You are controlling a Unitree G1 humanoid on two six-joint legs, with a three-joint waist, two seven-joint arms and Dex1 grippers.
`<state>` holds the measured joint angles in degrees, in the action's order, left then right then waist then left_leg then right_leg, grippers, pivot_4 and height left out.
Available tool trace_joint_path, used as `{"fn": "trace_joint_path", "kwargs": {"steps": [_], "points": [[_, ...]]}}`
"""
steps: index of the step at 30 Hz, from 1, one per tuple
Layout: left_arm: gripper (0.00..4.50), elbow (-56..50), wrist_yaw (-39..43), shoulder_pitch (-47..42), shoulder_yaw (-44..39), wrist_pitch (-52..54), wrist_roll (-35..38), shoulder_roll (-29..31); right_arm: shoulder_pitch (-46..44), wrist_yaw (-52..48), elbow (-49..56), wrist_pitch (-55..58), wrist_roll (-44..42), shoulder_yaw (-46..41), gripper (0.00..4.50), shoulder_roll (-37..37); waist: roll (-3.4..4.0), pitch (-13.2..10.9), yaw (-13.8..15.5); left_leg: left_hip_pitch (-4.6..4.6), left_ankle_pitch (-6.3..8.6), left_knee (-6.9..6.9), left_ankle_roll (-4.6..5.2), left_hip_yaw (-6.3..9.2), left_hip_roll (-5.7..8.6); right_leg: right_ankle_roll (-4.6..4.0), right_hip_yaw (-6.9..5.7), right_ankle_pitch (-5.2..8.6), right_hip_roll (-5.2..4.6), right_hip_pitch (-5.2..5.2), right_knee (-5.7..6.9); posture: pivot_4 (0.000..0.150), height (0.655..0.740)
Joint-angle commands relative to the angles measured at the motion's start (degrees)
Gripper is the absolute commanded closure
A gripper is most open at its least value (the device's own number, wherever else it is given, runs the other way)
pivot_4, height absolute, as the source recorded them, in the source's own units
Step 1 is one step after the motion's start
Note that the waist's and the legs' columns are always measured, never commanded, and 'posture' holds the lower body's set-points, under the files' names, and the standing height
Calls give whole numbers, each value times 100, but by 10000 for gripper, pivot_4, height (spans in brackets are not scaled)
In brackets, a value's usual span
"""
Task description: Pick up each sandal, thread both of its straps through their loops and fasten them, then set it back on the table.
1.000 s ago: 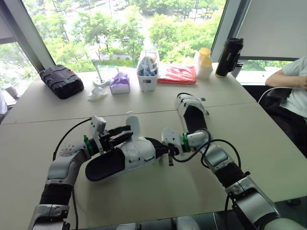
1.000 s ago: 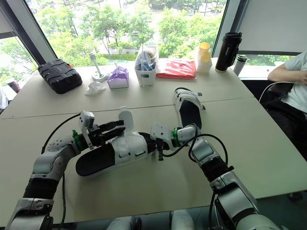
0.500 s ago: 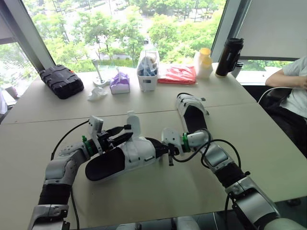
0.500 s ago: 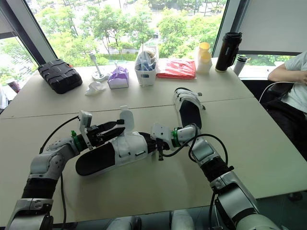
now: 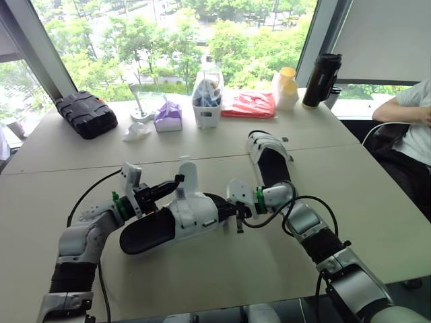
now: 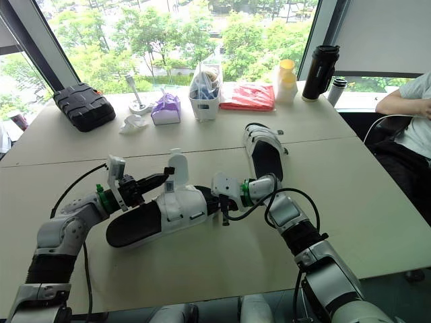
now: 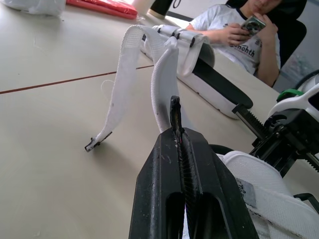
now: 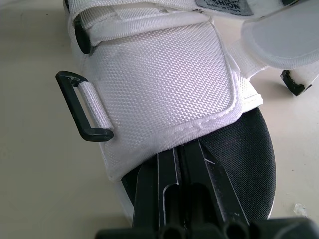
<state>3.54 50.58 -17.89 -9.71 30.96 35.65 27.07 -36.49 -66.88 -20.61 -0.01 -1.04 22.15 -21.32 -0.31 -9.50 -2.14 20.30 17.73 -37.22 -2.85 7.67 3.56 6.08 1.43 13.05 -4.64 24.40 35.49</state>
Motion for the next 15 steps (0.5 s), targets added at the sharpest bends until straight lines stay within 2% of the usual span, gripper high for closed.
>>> {"fn": "trace_joint_path", "kwargs": {"steps": [1, 6, 11, 15], "points": [[44465, -279, -25, 62, -218, -79, 126, 49, 151, -94, -257, 73, 264, 245, 45000, -75, 0, 0, 0, 0, 0, 0, 0, 0, 0, 0, 0, 0, 0, 0, 0, 1500, 7400], [44465, -409, -592, 73, -683, -271, 325, -352, 145, -88, -286, 37, 272, 251, 45000, -58, -1, 0, 5, 0, 0, -1, -1, 1, -1, 0, 0, 0, 0, 0, 0, 1500, 7400], [44465, -541, -813, 174, -755, -519, 345, -590, 155, -91, -275, 40, 271, 260, 45000, -52, -1, 0, 7, -1, -1, -1, -2, 0, -1, -1, 0, -1, 0, 0, 3, 1500, 7400], [44465, -839, -822, 218, -951, -597, 738, -807, 186, -98, -243, 44, 272, 256, 45000, -86, -1, 0, 8, -1, -1, -2, -2, 1, -1, -3, -1, -3, 0, -1, 3, 1500, 7400]]}}
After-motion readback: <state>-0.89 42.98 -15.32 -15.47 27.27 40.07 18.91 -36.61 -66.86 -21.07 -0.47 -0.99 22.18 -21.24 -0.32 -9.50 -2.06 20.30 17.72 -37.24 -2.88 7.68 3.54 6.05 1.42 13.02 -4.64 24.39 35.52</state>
